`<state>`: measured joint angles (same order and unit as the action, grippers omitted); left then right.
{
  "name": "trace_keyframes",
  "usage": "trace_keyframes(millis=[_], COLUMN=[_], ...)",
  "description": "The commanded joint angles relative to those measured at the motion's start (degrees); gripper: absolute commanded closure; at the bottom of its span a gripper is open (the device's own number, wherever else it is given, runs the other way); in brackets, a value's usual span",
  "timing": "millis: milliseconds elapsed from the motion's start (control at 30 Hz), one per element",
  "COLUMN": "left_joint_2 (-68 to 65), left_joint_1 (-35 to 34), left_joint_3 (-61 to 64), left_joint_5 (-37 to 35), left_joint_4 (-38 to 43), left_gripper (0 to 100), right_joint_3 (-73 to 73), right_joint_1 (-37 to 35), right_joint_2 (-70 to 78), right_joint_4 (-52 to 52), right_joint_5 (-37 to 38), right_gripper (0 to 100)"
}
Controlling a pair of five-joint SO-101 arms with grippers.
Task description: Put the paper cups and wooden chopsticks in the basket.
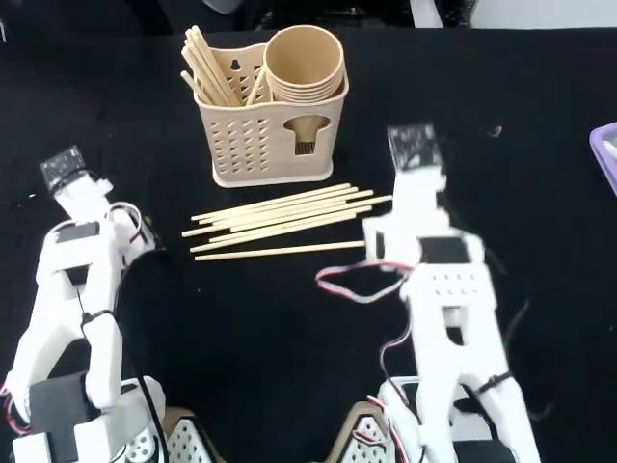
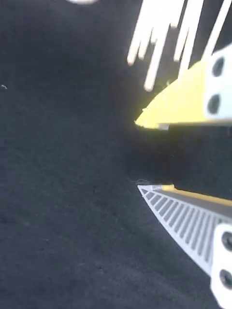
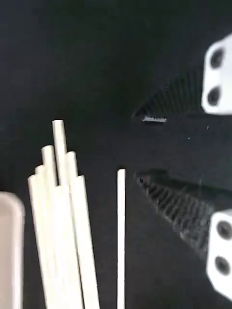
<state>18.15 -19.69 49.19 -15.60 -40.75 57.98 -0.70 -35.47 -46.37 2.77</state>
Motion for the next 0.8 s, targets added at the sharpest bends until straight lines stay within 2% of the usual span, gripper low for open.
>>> trace_keyframes(millis=[0,133,300,433,767], left_joint_2=[0.26,0.18,0.09,-0.44,-15.56], left_joint_1=[3.38,6.11,10.51,11.47,12.18], left_joint_3=[-7.16,-10.51,-13.32,-11.91,-17.54], left_joint_5=[-0.18,-0.26,-2.55,-4.04,-4.04], left_joint_4=[-1.05,-0.7,-0.35,4.75,6.59], left_gripper=[79,80,80,80,80], right_joint_3=[9.54,14.29,17.01,17.01,17.19], right_joint_1=[1.58,3.25,3.69,3.69,3.69], right_joint_2=[-1.8,-1.71,-1.71,-1.71,-1.71], right_joint_4=[15.91,21.98,24.35,24.35,24.35], right_joint_5=[-3.16,-1.58,1.14,1.14,1.14], right_gripper=[83.9,83.9,83.9,83.9,83.9])
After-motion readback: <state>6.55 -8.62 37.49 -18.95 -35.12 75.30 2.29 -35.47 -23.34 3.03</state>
